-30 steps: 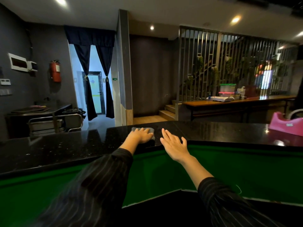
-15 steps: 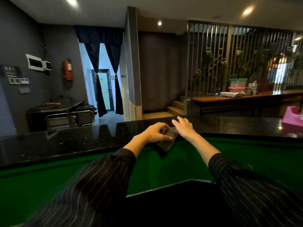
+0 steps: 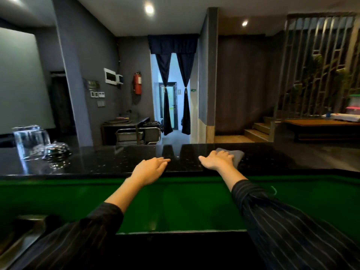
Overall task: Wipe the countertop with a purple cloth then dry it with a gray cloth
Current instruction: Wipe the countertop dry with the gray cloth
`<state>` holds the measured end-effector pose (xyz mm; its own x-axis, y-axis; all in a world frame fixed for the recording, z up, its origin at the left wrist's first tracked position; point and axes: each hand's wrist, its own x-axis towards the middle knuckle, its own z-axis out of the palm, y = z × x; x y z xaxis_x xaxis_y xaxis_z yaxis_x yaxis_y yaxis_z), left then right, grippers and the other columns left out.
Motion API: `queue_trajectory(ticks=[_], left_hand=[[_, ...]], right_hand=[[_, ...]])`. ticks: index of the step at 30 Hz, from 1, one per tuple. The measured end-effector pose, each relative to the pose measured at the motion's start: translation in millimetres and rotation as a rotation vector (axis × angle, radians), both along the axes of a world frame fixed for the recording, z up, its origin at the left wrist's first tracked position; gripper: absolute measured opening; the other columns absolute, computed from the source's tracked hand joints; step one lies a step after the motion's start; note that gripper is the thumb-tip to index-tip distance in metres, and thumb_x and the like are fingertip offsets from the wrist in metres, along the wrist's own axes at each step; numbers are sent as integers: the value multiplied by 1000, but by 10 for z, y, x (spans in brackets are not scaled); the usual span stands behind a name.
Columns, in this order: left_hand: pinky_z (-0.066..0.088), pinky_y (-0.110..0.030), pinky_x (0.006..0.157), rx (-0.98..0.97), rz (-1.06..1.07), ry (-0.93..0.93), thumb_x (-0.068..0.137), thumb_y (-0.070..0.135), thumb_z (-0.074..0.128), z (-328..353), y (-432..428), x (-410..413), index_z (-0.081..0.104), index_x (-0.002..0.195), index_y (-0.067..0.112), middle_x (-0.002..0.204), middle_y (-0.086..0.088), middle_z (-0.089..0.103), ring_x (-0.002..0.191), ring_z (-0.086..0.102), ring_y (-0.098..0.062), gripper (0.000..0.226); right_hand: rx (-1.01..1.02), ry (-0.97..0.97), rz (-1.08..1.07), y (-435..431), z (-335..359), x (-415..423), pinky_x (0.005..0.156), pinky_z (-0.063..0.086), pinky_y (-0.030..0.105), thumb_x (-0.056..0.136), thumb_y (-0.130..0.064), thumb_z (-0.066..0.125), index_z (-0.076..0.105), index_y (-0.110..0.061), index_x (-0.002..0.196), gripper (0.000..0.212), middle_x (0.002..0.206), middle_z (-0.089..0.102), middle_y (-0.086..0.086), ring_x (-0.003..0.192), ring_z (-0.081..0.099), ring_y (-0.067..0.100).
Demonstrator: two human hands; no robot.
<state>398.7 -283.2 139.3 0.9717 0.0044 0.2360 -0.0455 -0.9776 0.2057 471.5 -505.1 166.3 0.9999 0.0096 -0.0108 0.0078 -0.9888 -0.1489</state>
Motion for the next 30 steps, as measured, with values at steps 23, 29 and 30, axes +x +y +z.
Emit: queue_trajectory(ticks=[23,29,30], left_hand=[[26,-52,111,298,282,60,96,55,21,-60,1990,-584,20,147,40,152,-13,31,140,28,-33,53],[23,-52,111,128,194,99,71,86,12,97,2506,-647,33,141,45,148,4,38,138,33,-24,84],[19,-54,114,132,216,111,77,81,16,81,2662,-677,30,142,45,151,7,34,141,29,-22,76]], right_hand=[[-50,4,320,2237,-36,124,117,16,49,91,-64,26,21,-16,153,78,160,16,21,147,16,37],[175,202,795,2589,59,-133,114,19,36,97,-31,45,32,-17,149,55,158,26,6,146,23,23],[215,223,787,2452,71,-40,113,20,34,98,-27,45,34,-16,148,53,157,28,6,145,25,23]])
